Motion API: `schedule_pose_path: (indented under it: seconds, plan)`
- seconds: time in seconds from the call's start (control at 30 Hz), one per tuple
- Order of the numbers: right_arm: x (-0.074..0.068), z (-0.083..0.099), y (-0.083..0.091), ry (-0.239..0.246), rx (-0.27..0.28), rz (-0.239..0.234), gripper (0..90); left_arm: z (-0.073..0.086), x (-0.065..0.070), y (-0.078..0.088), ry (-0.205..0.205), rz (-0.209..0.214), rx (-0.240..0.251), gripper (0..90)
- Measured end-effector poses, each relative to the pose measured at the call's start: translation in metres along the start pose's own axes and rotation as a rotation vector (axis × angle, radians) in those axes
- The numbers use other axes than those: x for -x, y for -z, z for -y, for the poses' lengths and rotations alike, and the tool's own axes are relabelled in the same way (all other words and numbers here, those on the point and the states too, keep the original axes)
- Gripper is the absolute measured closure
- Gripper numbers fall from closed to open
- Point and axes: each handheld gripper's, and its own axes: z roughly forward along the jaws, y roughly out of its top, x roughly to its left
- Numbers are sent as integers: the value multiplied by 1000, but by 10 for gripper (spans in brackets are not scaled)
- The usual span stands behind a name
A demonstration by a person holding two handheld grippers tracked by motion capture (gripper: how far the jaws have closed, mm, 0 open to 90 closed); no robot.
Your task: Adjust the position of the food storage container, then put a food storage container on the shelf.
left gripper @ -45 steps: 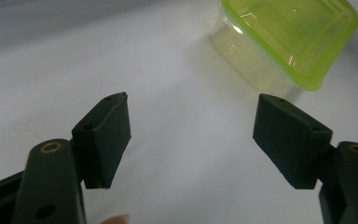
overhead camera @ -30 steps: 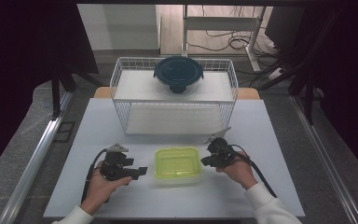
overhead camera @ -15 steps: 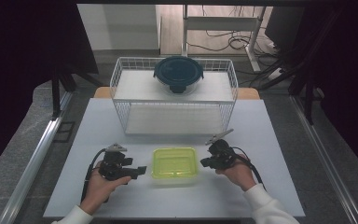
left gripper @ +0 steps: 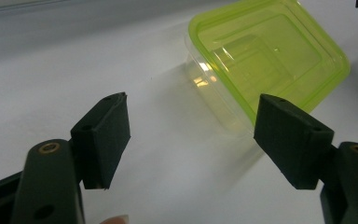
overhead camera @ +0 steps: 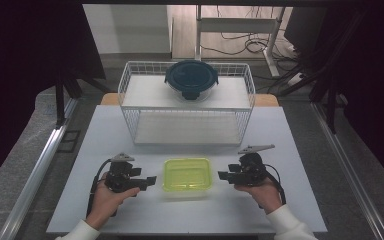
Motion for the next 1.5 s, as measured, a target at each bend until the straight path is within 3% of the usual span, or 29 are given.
schedule_pose_path:
  seconds: [0.2, 0.33, 0.53, 0.67, 0.9, 1.27, 1.5]
  plan:
    - [3, 1, 1, -71, 30, -43, 312, -2, -3, 2, 25, 12, 17, 253]
    - [4, 0, 2, -68, 36, -43, 304, -4, -8, 8, 51, 6, 41, 252]
    - [0, -2, 1, -50, 41, -64, 304, -7, -7, 9, 55, 8, 49, 251]
    - [-1, -2, 1, -45, 37, -73, 313, -11, -5, 6, 64, 27, 48, 251]
    - [-3, -4, -5, -58, 34, -86, 321, -20, -5, 5, 113, 59, 66, 259]
    - [-4, -8, -23, -111, 20, -101, 341, -28, -3, -13, 136, 75, 21, 283]
    - [-1, -8, -34, -138, 2, -101, 371, -29, -7, -27, 200, 128, -16, 294]
